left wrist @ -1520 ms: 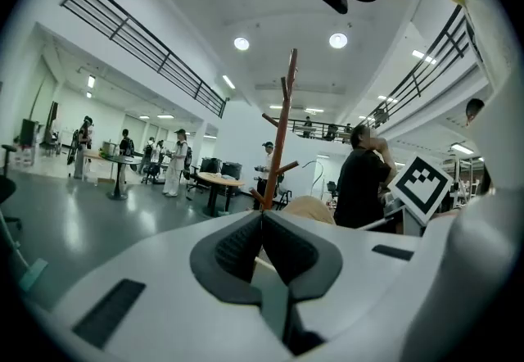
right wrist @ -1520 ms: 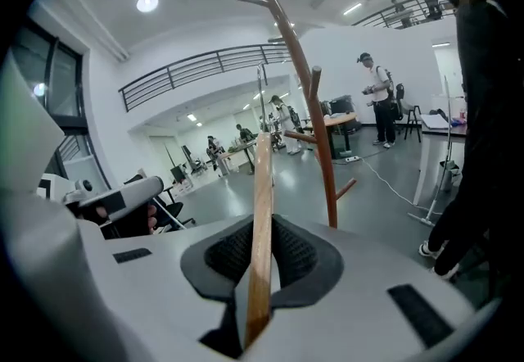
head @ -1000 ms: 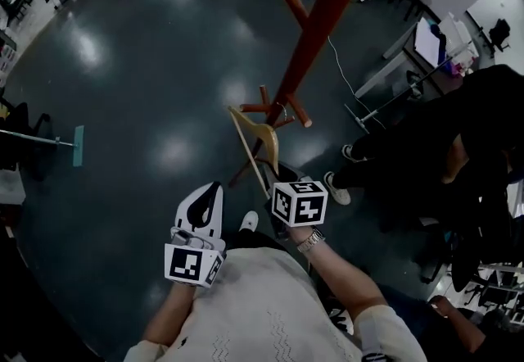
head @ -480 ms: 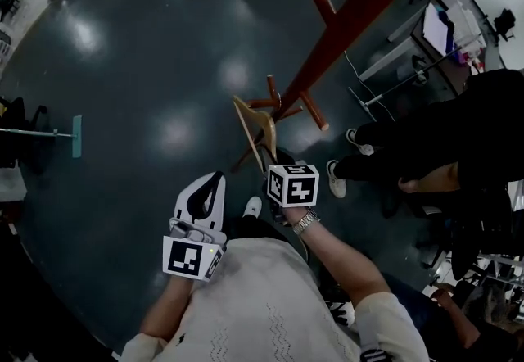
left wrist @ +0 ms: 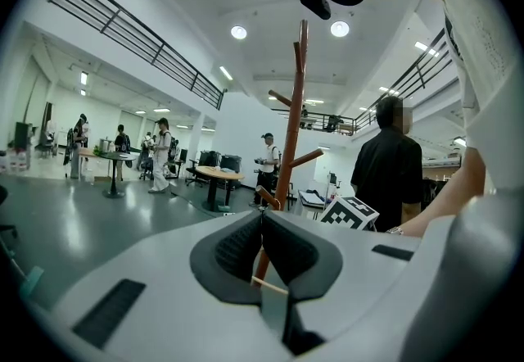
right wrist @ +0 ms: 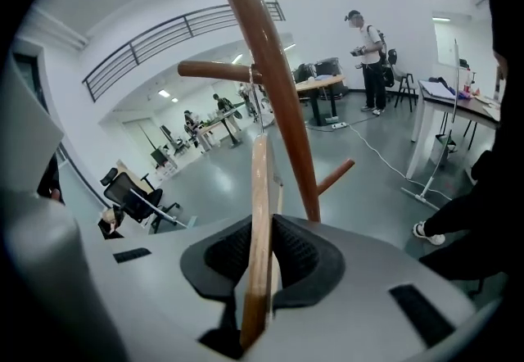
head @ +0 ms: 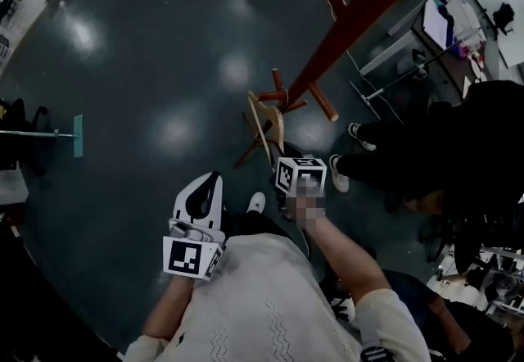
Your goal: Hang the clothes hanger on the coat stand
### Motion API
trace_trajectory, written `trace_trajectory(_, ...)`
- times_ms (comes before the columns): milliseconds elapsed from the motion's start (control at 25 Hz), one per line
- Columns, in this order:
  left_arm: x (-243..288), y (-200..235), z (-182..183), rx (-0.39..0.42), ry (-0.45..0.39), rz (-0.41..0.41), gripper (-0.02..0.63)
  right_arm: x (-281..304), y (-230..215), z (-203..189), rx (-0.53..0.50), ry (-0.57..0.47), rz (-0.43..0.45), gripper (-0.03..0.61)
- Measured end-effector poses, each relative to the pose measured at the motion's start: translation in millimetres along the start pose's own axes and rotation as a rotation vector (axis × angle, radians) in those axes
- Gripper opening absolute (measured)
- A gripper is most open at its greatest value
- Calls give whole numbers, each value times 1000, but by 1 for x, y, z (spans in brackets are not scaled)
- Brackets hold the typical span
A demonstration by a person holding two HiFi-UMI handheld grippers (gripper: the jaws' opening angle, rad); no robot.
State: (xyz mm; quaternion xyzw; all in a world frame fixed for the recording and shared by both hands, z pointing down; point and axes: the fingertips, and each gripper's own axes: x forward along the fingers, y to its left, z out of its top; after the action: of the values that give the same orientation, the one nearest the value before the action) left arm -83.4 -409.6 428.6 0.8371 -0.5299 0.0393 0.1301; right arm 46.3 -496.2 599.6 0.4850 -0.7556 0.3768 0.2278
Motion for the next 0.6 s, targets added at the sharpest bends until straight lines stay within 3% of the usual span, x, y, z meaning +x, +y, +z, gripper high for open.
trace_trajectory(200,-9,2,0,-2,-8,-4,12,-2,4,-1,16,-27,8,68)
trace_trajectory(600,-25,13,-5,-5,3,-25,12,-36,-10,11,-32,-186,-150,71)
